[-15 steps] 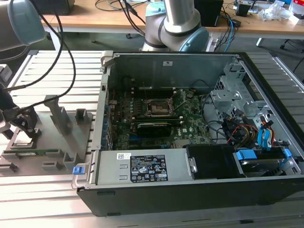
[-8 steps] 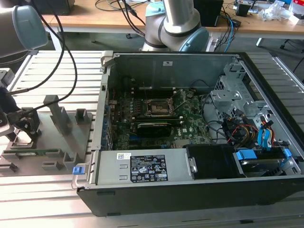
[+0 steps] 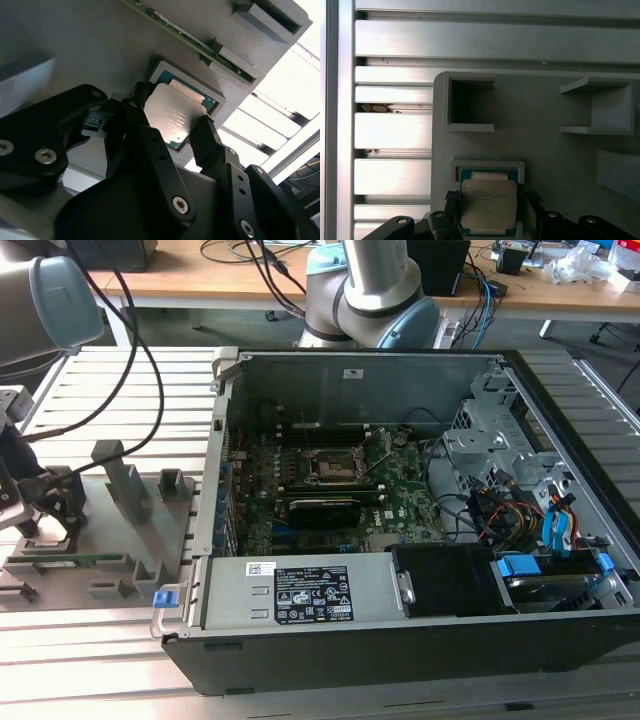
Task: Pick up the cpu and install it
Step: 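Pick up the cpu and move it towards the insertion slot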
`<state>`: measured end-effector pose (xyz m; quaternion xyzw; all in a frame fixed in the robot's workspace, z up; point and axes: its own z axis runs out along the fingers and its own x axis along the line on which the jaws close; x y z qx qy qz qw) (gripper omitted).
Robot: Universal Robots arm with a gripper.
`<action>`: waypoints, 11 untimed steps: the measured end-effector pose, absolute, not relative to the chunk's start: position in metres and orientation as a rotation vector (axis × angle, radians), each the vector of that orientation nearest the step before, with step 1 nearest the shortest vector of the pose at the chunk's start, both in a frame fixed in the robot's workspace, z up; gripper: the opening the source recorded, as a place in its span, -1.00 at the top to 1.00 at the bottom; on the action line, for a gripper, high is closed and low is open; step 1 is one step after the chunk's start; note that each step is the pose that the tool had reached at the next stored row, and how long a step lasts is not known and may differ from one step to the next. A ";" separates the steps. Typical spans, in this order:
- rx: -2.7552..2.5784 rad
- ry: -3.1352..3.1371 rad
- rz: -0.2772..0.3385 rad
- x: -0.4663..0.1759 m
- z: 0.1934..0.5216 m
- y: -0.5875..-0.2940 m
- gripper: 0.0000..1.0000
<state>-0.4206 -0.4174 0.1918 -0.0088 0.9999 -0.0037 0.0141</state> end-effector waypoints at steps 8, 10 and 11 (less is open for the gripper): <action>-0.027 3.113 -0.012 -0.421 0.191 -0.417 -0.08; -0.027 3.113 -0.012 -0.421 0.191 -0.417 -0.08; -0.027 3.113 -0.012 -0.421 0.191 -0.417 -0.08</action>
